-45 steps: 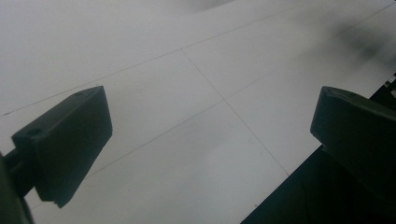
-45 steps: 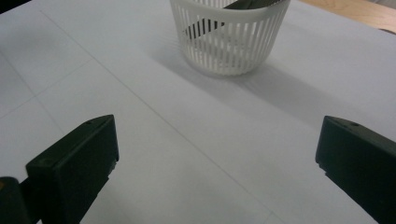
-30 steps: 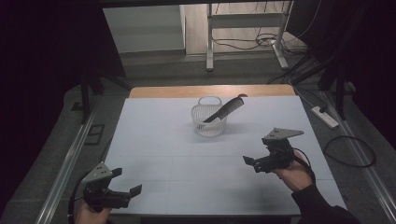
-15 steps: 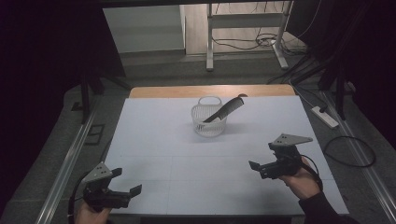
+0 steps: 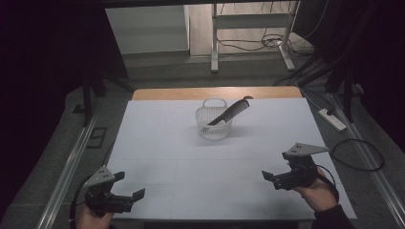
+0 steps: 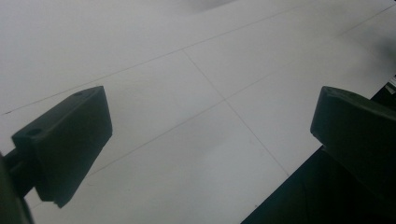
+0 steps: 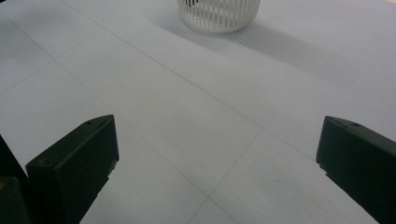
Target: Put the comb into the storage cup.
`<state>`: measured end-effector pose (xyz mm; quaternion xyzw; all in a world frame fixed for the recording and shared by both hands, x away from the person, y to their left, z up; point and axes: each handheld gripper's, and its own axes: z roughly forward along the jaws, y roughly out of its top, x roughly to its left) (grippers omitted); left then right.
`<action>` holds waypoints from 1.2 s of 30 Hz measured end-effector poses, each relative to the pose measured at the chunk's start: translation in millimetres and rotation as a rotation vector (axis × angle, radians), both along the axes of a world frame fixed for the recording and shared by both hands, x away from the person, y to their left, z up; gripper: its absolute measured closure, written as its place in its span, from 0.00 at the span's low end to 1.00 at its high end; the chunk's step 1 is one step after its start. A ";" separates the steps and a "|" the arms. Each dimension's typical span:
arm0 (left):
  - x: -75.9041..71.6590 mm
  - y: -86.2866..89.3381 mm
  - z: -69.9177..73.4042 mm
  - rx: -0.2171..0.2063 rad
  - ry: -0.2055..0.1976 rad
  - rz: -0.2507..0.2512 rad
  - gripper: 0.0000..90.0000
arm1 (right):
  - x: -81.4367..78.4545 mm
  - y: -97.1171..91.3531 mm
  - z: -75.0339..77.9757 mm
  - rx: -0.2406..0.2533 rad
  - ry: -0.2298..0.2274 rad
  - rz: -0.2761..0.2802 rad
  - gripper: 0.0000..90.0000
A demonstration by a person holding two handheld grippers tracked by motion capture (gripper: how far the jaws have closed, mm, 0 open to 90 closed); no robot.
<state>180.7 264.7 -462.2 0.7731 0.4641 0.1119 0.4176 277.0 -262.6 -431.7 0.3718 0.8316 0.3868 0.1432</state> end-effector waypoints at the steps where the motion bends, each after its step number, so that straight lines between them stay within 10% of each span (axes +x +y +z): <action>1: 0.0 0.0 0.0 -0.001 0.000 0.001 0.00 | -1.1 -1.3 -0.3 0.000 0.001 -0.005 0.00; 36: -0.4 -0.3 0.3 0.007 -0.003 0.005 0.00 | -45.8 -55.6 -5.9 -0.024 0.027 -0.151 0.00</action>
